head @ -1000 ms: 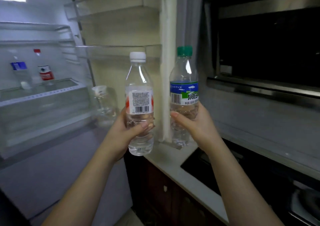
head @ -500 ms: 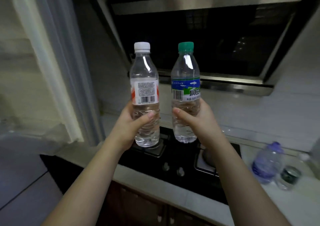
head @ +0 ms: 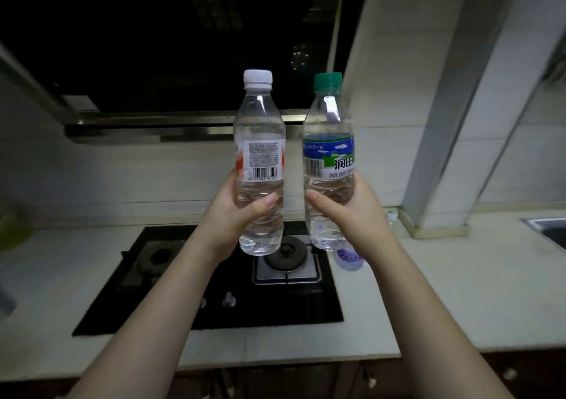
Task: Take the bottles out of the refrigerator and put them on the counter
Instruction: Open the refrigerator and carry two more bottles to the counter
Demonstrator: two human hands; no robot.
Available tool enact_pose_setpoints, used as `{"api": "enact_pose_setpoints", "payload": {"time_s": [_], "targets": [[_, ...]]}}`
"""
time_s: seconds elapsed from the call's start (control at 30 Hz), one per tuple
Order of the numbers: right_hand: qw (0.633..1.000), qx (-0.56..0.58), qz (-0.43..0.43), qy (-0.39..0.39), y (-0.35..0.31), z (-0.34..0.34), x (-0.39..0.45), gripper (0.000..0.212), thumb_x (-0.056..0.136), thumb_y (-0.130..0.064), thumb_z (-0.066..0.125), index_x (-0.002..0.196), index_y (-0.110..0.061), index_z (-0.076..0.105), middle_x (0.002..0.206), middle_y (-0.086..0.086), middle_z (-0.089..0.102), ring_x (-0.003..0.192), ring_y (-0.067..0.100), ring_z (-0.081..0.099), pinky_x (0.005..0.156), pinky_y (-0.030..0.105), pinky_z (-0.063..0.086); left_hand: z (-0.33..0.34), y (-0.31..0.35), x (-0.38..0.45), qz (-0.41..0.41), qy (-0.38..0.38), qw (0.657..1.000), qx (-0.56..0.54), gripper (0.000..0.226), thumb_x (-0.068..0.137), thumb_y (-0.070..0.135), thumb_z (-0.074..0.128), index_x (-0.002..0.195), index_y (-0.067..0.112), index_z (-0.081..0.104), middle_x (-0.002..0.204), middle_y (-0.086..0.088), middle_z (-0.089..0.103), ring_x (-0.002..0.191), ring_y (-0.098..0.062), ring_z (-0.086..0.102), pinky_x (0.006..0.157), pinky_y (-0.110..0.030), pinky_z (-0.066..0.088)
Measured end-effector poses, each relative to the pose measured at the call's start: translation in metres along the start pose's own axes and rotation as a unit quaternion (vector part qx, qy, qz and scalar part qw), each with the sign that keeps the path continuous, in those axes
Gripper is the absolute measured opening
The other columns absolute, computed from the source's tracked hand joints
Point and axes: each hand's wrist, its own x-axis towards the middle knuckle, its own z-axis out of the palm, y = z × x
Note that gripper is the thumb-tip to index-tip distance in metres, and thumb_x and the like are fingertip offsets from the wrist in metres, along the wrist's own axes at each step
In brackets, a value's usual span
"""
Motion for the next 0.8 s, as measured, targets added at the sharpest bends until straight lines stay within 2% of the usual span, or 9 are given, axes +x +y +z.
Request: {"api": "enact_pose_setpoints", "payload": {"time_s": [0.03,0.1,0.23,0.37,0.47,0.6,0.7,0.8], "targets": [[1.000,-0.003,0.004,0.016,0.004,-0.006,-0.001,0.045,0.067,-0.044,0.080,0.107,-0.034,0.060,0.100,-0.017,0.074,0.090,0.001,0.070,0.072,0.016,0.054,0.007,-0.005,0.006,-0.006,-0.015,1.000,-0.006,0.063,0.067,0.048,0.085,0.123,0.039,0.059,0.118,-0.002,0.071,0.106,-0.024,0.069,0.084,-0.031,0.055],[0.998,-0.005,0.014,0.053,0.012,-0.016,-0.001,0.045,0.066,-0.042,0.081,0.106,-0.033,0.061,0.099,-0.015,0.074,0.088,0.002,0.071,0.069,0.015,0.054,0.020,-0.015,0.018,-0.018,-0.038,0.999,-0.022,0.070,0.063,0.051,0.087,0.125,0.036,0.057,0.117,-0.001,0.071,0.106,-0.023,0.069,0.084,-0.031,0.055],[0.992,-0.046,0.032,0.117,0.024,-0.035,-0.004,0.054,0.061,-0.048,0.079,0.108,-0.028,0.062,0.099,-0.011,0.075,0.091,0.006,0.071,0.084,0.034,0.057,0.048,-0.032,0.038,-0.031,-0.083,0.995,-0.053,0.080,0.061,0.041,0.086,0.130,0.023,0.051,0.115,0.002,0.072,0.106,-0.017,0.069,0.081,-0.024,0.055],[0.984,-0.059,0.047,0.164,0.035,-0.059,-0.014,0.055,0.064,-0.042,0.081,0.112,-0.023,0.063,0.101,-0.005,0.075,0.095,0.012,0.072,0.090,0.044,0.057,0.075,-0.050,0.050,-0.041,-0.128,0.988,-0.081,0.069,0.064,0.030,0.081,0.126,0.024,0.052,0.111,0.005,0.073,0.102,-0.014,0.070,0.078,-0.021,0.055],[0.977,-0.063,0.063,0.194,0.042,-0.076,-0.022,0.045,0.069,-0.031,0.083,0.108,-0.024,0.064,0.100,-0.004,0.076,0.094,0.013,0.072,0.087,0.038,0.057,0.097,-0.063,0.057,-0.049,-0.148,0.983,-0.093,0.069,0.063,0.033,0.084,0.125,0.030,0.054,0.116,0.003,0.072,0.106,-0.017,0.069,0.080,-0.023,0.055],[0.969,-0.079,0.084,0.220,0.054,-0.105,-0.032,0.042,0.075,-0.018,0.083,0.112,-0.019,0.063,0.100,-0.004,0.076,0.093,0.010,0.072,0.084,0.030,0.056,0.127,-0.082,0.063,-0.066,-0.163,0.979,-0.101,0.072,0.056,0.051,0.089,0.120,0.039,0.059,0.117,0.002,0.072,0.107,-0.019,0.069,0.082,-0.027,0.056],[0.964,-0.082,0.087,0.236,0.064,-0.128,-0.040,0.039,0.077,-0.017,0.081,0.110,-0.024,0.062,0.098,-0.011,0.075,0.090,0.005,0.071,0.076,0.017,0.054,0.154,-0.093,0.069,-0.076,-0.181,0.976,-0.099,0.077,0.060,0.046,0.086,0.129,0.032,0.054,0.119,0.002,0.070,0.109,-0.020,0.068,0.087,-0.034,0.057],[0.960,-0.077,0.088,0.256,0.076,-0.153,-0.044,0.039,0.078,-0.015,0.081,0.112,-0.021,0.063,0.100,-0.008,0.075,0.092,0.008,0.071,0.078,0.021,0.055,0.186,-0.102,0.073,-0.093,-0.182,0.973,-0.112,0.071,0.064,0.040,0.082,0.128,0.033,0.053,0.117,0.003,0.071,0.108,-0.019,0.068,0.085,-0.030,0.057]]}}
